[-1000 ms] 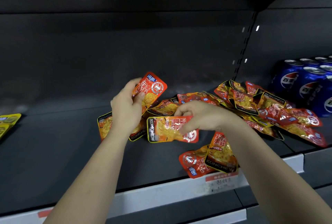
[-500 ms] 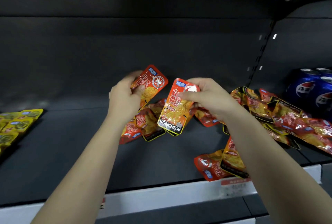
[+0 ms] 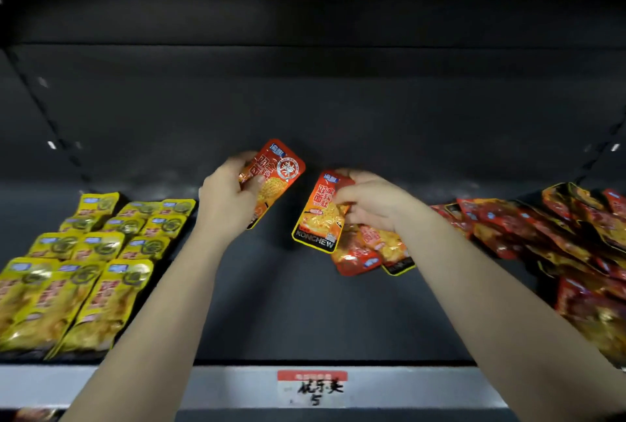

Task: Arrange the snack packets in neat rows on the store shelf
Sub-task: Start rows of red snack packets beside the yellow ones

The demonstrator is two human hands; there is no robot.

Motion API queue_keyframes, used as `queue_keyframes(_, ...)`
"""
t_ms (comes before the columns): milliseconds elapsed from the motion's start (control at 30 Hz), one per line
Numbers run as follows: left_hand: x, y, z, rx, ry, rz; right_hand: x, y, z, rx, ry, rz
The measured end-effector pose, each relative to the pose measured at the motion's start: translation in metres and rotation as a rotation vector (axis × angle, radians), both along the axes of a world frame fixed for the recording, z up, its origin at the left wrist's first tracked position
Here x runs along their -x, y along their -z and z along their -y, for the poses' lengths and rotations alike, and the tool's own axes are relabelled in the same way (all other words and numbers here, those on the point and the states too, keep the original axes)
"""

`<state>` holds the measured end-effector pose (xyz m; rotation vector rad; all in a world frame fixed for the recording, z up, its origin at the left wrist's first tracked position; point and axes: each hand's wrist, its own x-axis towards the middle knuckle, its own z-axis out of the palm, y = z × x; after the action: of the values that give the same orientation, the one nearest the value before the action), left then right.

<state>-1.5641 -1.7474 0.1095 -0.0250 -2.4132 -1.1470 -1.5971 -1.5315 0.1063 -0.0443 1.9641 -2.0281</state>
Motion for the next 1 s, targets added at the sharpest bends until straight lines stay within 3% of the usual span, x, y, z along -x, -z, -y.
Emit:
queue_keyframes(167,0.008,0.0,0.04,0.005,-0.012,0.002,0.008,0.017,0.055,-0.118,0.058,0.0)
queue_keyframes(333,0.014,0.0,0.055,0.006,0.015,0.004,0.013,0.045,0.093,-0.193,0.213,-0.153)
queue_keyframes(733,0.011,0.023,0.065,-0.06,0.045,0.029,0.01,0.066,0.1,-0.634,0.309,-0.532)
queue_keyframes(1000,0.007,0.026,0.062,0.022,0.049,-0.011,0.014,0.07,0.102,-0.789,0.319,-0.602)
